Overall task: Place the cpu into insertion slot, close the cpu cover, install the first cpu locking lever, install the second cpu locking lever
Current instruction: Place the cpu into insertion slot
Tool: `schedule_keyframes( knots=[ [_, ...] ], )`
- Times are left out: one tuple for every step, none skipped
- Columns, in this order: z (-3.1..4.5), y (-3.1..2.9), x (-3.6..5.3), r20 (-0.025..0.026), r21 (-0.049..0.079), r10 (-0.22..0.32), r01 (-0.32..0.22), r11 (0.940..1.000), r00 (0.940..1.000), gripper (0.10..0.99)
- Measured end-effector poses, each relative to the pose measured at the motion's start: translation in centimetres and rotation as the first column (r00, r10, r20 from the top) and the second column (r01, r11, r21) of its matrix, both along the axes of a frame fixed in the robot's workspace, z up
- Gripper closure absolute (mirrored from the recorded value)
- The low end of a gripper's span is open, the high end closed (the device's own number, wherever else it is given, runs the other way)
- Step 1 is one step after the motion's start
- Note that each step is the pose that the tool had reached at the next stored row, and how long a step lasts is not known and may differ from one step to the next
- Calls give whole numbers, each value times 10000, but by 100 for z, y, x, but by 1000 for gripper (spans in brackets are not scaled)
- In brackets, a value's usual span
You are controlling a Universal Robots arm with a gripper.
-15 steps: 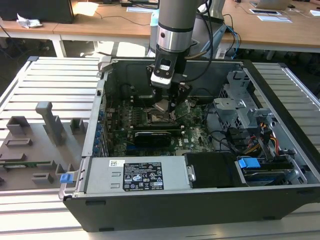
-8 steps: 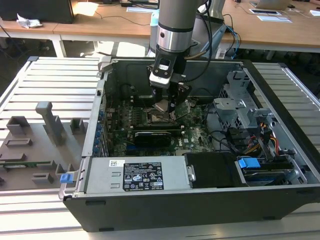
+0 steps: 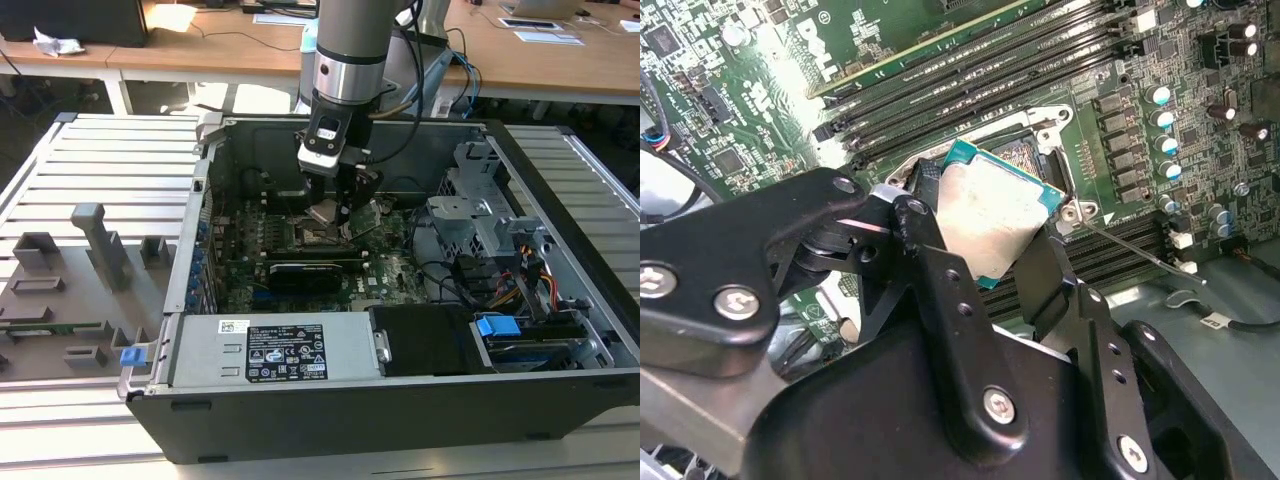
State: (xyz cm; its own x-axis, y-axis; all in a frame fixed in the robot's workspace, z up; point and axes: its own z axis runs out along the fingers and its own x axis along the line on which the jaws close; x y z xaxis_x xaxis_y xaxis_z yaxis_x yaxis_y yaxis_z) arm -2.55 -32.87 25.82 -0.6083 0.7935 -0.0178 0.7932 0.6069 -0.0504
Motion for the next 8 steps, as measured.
schedule_keyframes(
  knots=[
    [0,0,1,0,1,-65,65,10000,10000,545],
    [0,0,1,0,-1,-166,166,9999,9999,545],
    [-1,0,1,0,-18,-226,226,9997,9997,545],
    [-1,0,1,1,-19,-245,245,9997,9997,545],
    [0,0,1,0,-26,-261,261,9997,9997,545],
    [-1,0,1,1,-50,-264,264,9996,9997,545],
    [0,0,2,3,-114,-265,265,9996,9996,545],
    [0,0,1,5,-189,-265,265,9995,9996,545]
  ],
)
